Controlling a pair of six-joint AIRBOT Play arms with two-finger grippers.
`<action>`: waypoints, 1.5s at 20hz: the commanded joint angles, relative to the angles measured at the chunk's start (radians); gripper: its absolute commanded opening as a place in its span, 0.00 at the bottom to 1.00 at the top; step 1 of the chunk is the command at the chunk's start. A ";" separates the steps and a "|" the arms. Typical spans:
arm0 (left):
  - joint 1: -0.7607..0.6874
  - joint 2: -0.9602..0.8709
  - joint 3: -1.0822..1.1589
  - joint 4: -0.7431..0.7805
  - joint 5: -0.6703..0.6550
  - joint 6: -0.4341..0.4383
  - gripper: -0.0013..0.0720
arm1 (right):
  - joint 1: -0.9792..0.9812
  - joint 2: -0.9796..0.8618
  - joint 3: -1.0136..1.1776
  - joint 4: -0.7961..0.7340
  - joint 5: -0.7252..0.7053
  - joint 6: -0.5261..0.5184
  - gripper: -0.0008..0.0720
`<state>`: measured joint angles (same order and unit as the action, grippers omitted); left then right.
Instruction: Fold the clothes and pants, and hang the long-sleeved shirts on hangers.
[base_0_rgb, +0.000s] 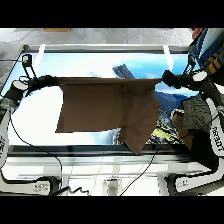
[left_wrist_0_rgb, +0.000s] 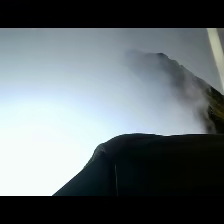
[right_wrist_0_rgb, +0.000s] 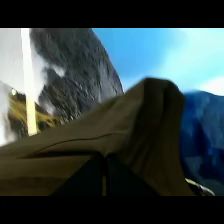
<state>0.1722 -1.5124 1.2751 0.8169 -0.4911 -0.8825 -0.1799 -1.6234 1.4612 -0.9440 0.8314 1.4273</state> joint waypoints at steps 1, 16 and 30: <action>0.038 0.010 0.000 0.113 -0.181 0.000 0.03 | 0.002 -0.007 -0.001 -0.148 0.184 0.000 0.03; 0.082 -0.043 0.001 0.284 -0.445 -0.023 0.96 | 0.036 -0.021 -0.011 -0.202 0.363 0.000 0.86; 0.222 0.325 0.000 0.404 -0.831 -0.045 0.64 | -0.228 0.638 -0.584 -0.166 0.570 -0.298 0.15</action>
<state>0.3832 -1.2156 1.2755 1.2259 -1.2343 -0.9253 -0.3527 -1.1603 1.1027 -1.2114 1.4120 1.2366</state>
